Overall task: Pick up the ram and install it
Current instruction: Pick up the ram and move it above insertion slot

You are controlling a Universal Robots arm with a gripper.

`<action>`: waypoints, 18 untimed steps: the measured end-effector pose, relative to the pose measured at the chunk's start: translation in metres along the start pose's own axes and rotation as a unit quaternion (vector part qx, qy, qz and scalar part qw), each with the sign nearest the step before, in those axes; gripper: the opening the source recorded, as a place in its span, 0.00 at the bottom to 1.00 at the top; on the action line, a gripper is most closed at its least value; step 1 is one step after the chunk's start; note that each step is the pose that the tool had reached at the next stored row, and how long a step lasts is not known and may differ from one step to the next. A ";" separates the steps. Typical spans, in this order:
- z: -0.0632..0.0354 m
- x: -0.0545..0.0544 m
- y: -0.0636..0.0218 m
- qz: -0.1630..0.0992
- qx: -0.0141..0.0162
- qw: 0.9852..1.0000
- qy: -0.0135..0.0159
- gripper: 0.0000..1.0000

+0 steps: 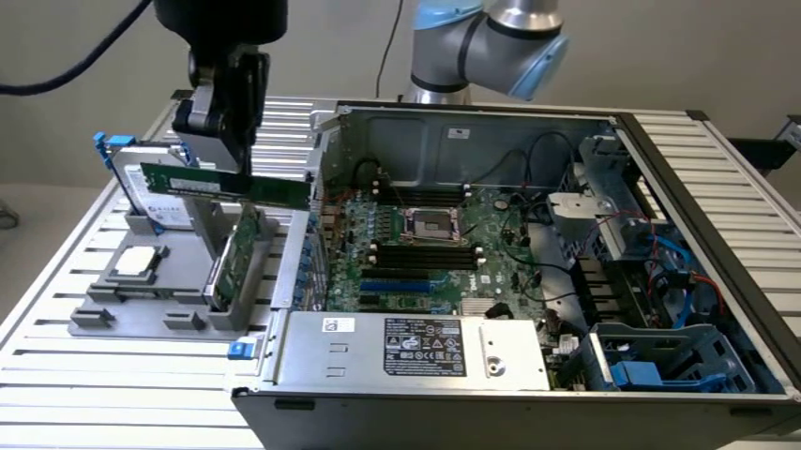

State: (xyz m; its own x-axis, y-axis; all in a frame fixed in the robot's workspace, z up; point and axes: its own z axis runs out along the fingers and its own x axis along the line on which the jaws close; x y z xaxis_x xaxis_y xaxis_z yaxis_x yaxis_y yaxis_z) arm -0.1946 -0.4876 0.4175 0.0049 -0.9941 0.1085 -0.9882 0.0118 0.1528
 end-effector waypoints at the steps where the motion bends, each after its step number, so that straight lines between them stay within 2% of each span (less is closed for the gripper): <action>1: -0.0015 0.000 -0.0043 0.000 -0.001 1.000 0.000 0.14; 12: -0.0167 0.001 -0.0529 -0.002 -0.019 1.000 0.002 0.14; 14: -0.0194 0.001 -0.0615 -0.002 -0.022 1.000 0.002 0.14; 18: -0.0228 0.001 -0.0796 -0.002 -0.024 1.000 0.002 0.14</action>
State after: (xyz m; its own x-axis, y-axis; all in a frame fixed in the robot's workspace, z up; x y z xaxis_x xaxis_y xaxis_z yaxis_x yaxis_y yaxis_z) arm -0.1124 -0.4875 0.4278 0.0103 -0.9937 0.1119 -0.9795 0.0125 0.2010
